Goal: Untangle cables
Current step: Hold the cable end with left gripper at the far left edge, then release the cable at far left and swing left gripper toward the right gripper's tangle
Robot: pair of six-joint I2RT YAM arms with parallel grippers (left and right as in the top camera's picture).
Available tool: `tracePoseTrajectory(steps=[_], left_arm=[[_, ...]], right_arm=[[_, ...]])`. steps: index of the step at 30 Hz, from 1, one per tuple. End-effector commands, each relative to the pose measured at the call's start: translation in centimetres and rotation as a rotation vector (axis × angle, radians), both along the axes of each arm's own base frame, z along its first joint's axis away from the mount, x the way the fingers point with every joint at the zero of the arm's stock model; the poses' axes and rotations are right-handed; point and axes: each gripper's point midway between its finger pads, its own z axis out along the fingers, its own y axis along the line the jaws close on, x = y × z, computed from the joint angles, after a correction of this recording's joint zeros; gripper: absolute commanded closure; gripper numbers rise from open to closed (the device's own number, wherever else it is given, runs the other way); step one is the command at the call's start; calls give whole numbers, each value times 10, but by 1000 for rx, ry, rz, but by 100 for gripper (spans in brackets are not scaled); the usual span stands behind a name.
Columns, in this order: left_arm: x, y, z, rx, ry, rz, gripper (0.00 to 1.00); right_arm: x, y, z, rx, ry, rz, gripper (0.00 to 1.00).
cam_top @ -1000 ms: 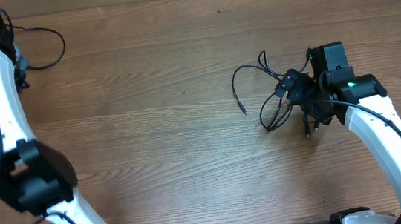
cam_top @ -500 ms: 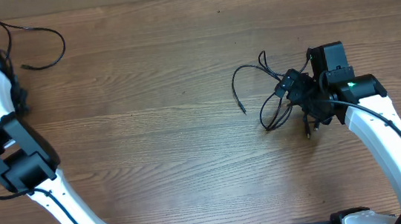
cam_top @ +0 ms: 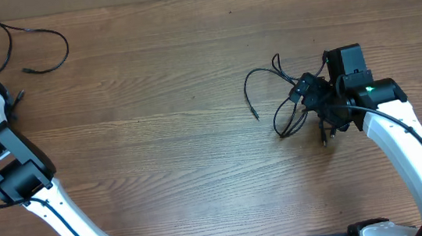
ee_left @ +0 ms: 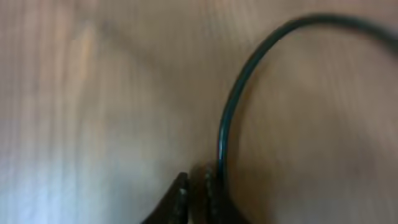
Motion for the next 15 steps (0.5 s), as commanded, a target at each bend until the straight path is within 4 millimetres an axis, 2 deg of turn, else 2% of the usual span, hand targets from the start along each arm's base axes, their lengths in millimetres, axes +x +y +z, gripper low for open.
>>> tracePoseTrajectory(steps=[1, 4, 5, 7, 9, 12, 15], left_arm=[[44, -25, -81, -160, -120, -181, 85], [102, -48, -78, -245, -361, -376, 83], [122, -59, -69, -277, -457, -447, 83], [158, -83, -41, -319, -644, -601, 90], [183, -109, -9, -348, -787, -756, 92], [203, -156, 46, -425, -980, -1012, 85], [205, -189, 90, -484, -1083, -1178, 73]], right_arm=[[0, 2, 0, 2, -2, 3, 0], [0, 2, 0, 2, -2, 3, 0], [0, 2, 0, 2, -2, 3, 0], [0, 2, 0, 2, -2, 3, 0], [0, 2, 0, 2, -2, 3, 0], [0, 2, 0, 2, -2, 3, 0], [0, 2, 0, 2, -2, 3, 0]])
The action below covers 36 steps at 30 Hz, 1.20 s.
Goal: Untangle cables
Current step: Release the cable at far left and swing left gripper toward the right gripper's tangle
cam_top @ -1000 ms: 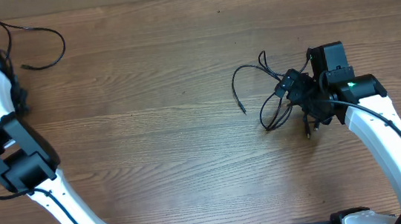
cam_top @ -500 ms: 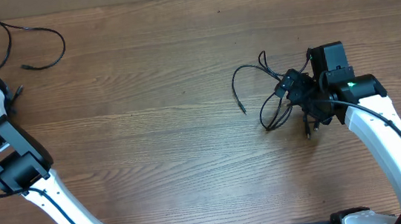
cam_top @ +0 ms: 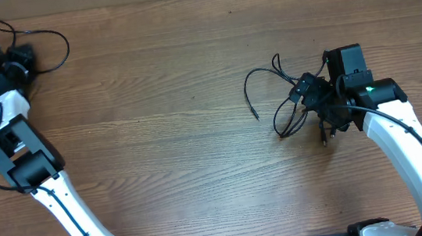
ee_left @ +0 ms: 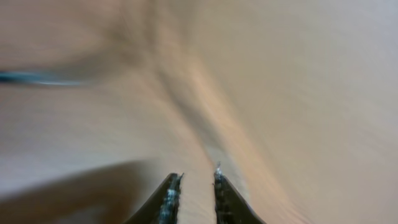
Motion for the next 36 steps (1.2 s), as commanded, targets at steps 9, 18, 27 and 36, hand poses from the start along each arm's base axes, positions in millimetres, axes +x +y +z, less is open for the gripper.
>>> tracePoseTrajectory(steps=[9, 18, 27, 36], left_arm=[[-30, -137, 211, -18, -365, -648, 0], [-68, -219, 357, 138, -512, -695, 0], [-103, -294, 350, 475, -165, -491, 0], [-160, -378, 302, 499, 95, -660, 0]], right_arm=[[0, 2, 0, 2, -2, 3, 0], [0, 2, 0, 2, -2, 3, 0], [1, 2, 0, 2, -3, 3, 0], [17, 5, 9, 15, -82, 16, 0]])
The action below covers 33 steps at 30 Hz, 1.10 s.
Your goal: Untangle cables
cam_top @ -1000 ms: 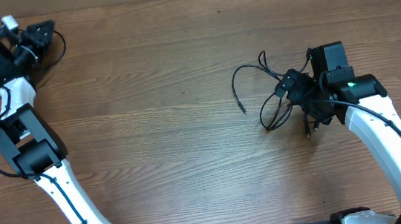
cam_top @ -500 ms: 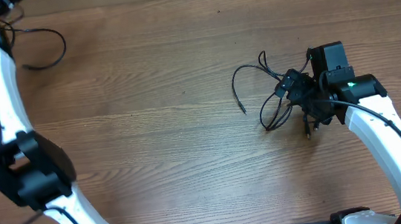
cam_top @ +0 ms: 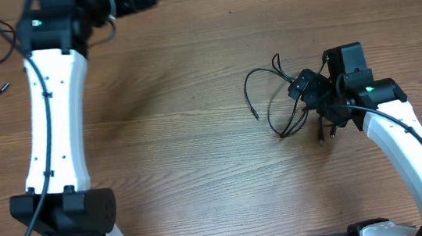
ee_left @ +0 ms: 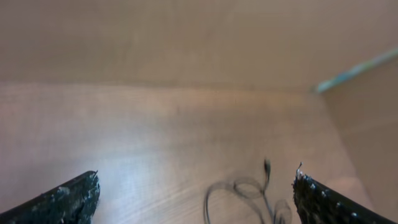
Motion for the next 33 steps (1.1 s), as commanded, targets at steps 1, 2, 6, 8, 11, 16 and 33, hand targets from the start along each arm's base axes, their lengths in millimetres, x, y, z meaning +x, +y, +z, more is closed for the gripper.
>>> tracePoseTrajectory(steps=[1, 2, 6, 8, 11, 16, 33], left_arm=[[-16, -4, -5, 96, 16, -3, 0], [-21, -8, -9, 100, 41, -14, 0], [-35, -13, -23, 112, 121, -31, 0], [-44, -11, -31, 118, 170, -33, 0], [-61, -14, -44, 136, 250, -62, 0], [-92, -45, -67, 261, 273, -273, 0], [-154, -210, -193, 395, 215, -678, 0]], right_arm=[[6, 4, 4, 12, -28, 16, 0], [8, 7, 5, 30, -36, 12, 0], [14, 13, 10, 93, -53, -35, 7], [16, 10, 11, 80, -65, -40, 7], [21, 4, 14, 54, -89, -46, 1], [26, -13, 48, 6, -174, -3, 0], [-92, -81, 166, -69, -401, -222, 0]])
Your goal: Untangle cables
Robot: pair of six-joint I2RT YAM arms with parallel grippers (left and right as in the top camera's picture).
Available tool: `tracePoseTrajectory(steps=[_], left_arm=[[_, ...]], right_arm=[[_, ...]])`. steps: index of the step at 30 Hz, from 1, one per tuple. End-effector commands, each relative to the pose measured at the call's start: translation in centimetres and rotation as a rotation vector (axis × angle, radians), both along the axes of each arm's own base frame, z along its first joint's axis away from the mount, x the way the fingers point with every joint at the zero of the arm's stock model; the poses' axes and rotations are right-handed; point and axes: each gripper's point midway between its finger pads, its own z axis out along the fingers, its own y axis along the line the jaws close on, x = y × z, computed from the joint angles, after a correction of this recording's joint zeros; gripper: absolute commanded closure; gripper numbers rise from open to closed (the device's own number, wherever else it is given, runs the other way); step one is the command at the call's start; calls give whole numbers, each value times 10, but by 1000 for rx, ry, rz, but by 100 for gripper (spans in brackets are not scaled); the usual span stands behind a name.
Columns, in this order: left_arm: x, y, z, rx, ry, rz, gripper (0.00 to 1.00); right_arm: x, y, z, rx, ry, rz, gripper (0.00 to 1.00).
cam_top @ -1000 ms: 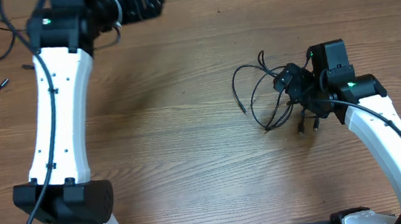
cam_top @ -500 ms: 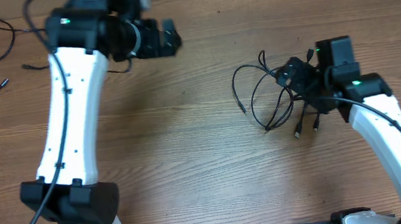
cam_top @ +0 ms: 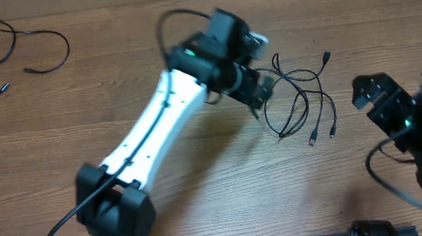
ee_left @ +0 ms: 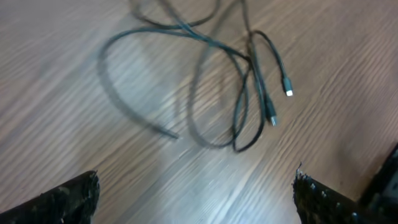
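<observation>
A tangle of thin black cables [cam_top: 297,97] lies loose on the wooden table right of centre, its plug ends fanned out to the right. My left gripper [cam_top: 257,88] hovers over the tangle's left edge. In the left wrist view it [ee_left: 196,177] is wide open and empty, with the loops [ee_left: 242,81] and a white-tipped plug [ee_left: 288,93] lying ahead of the fingers. My right gripper [cam_top: 374,97] stands apart from the cables to their right; it looks open and holds nothing.
A separate black cable [cam_top: 11,45] lies curled at the far left back corner. The left arm [cam_top: 157,131] stretches diagonally across the table's middle from its base at the front left. The table's back edge runs along the top.
My left gripper went from high at the back left to just over the tangle's left side. My right gripper let go of the tangle and drew back to the right; the cables lie more spread out.
My left gripper was shut beside a cable at the far left, then slightly apart near the back-left cable, then wide open and raised. The right gripper held the tangle all that time. Now the tangle lies free, with the left gripper over it.
</observation>
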Motion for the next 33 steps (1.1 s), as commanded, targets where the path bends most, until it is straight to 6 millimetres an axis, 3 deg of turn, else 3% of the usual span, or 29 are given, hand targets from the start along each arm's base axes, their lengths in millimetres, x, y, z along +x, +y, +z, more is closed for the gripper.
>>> tracePoseTrajectory(steps=[1, 4, 10, 15, 21, 27, 33], left_arm=[[-13, -26, -37, 23, -8, -66, 0], [-11, -43, -67, 22, 10, 1, 1], [-3, -54, -125, 54, 114, 183, 0], [-2, -55, -147, 55, 180, 271, 0], [-9, -65, -136, 5, 197, 198, 0], [-6, -66, -103, -33, 136, 181, 0], [19, -7, -52, 126, -85, 423, 0]], right_arm=[[-12, -9, 12, -45, -30, -36, 0], [-17, -8, 7, -43, -4, -37, 0], [-22, -7, 2, -39, 26, -34, 0], [-22, -7, 1, -39, 32, -33, 0], [-19, -7, -4, -36, 54, -33, 0], [-15, -8, -9, -34, 78, -32, 0], [-14, -8, -11, -33, 86, -32, 0]])
